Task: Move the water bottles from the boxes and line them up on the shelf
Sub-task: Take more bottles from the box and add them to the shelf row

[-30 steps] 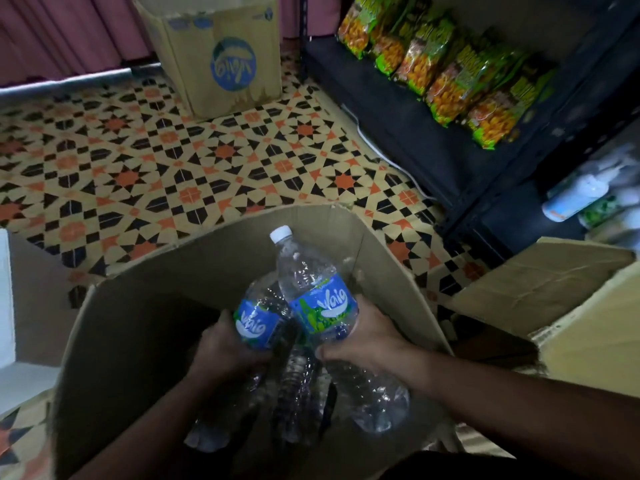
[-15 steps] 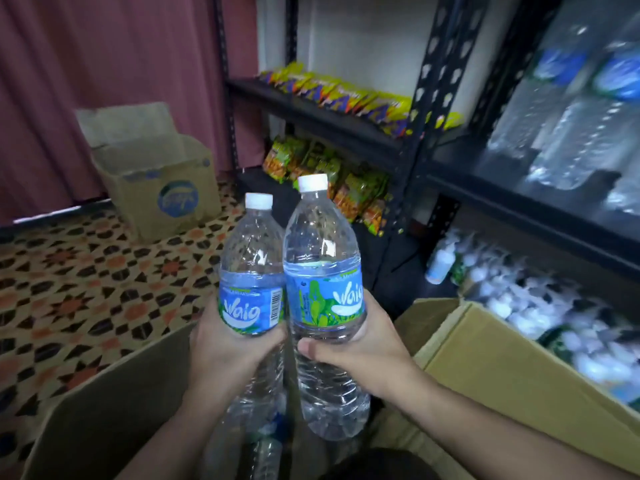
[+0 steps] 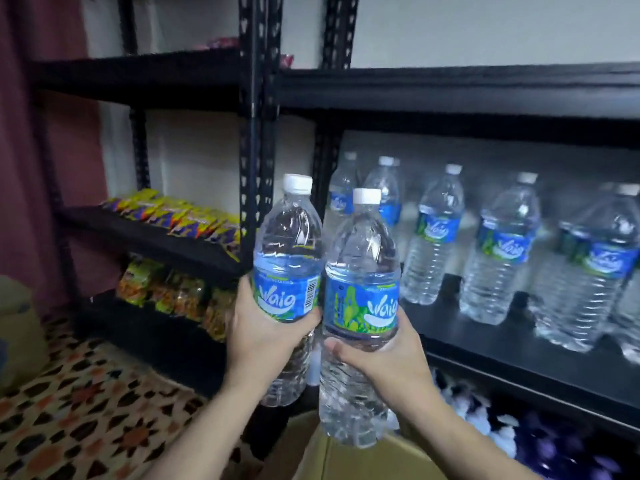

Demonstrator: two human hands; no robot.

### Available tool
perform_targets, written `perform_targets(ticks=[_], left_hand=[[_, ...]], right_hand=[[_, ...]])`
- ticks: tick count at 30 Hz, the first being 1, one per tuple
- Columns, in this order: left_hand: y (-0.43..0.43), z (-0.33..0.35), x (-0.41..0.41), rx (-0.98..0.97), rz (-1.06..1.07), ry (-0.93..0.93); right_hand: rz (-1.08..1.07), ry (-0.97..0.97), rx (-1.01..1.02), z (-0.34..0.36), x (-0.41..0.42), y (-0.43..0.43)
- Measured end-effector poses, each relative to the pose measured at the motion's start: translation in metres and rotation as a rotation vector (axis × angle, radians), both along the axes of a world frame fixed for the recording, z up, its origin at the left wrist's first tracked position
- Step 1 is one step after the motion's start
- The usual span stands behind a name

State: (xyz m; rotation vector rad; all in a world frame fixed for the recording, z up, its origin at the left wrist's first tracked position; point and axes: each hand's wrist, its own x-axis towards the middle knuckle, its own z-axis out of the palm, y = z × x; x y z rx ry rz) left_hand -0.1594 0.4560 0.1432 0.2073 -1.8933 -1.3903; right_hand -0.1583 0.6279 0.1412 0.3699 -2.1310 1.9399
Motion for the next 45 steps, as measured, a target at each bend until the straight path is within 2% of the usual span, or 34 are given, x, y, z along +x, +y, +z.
perform_targets(ticks=[12,19,26,33,45], left_hand=[[0.03,0.079,-0.148,0.024,-0.074,0.114],[0.031,0.073,-0.228,0.082,-0.031,0.079],[0.023,0.07,-0.289,0.04,0.007,0.062],[0.029,0.064,-0.332,0.055,0.034,0.075],[0.037,0.038,-0.354,0.0,-0.038,0.037]], right_hand=[[-0.087,0.011,-0.039,0.055,-0.093,0.048],[-0.078,0.015,-0.032,0.06,-0.127,0.058],[-0.038,0.028,0.013,0.06,-0.142,0.072],[-0.017,0.048,0.016,0.063,-0.153,0.078],[-0.01,0.115,0.028,0.058,-0.162,0.088]])
